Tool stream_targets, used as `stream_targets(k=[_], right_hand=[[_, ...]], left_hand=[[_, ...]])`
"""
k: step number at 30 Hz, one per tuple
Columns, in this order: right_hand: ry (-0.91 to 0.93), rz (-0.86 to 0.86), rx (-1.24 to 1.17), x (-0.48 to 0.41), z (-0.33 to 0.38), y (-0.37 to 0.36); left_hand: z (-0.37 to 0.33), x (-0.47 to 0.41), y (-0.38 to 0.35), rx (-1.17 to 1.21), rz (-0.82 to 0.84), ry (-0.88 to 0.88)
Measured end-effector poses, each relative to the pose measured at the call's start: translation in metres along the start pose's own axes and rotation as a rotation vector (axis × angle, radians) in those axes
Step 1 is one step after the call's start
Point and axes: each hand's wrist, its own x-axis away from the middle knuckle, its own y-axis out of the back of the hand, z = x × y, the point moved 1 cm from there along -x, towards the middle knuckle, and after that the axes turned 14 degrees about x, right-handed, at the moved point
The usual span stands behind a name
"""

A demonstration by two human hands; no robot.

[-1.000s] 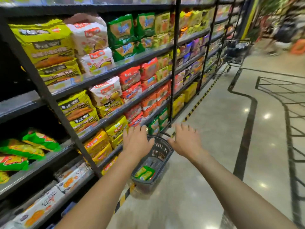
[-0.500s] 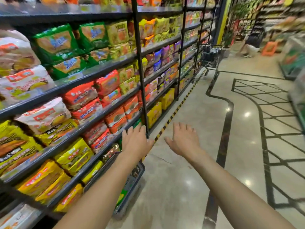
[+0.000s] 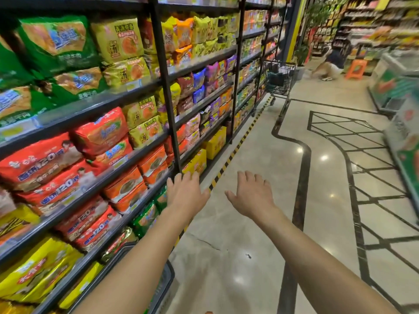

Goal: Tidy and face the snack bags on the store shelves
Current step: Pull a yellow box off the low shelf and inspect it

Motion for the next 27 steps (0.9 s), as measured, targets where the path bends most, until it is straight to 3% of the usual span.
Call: stream_targets(k=[13,27], right_hand=[[-0.061,0.054,-0.013,-0.254,-0.077,-0.012],[0.238,0.059,0.022,-0.547,-0.181,-0.061]], left_hand=[[-0.059,-0.269,-0.026,0.022,0.040,-0.026],[-0.144,-0.510,-0.087,0.003,-0.008,0.241]])
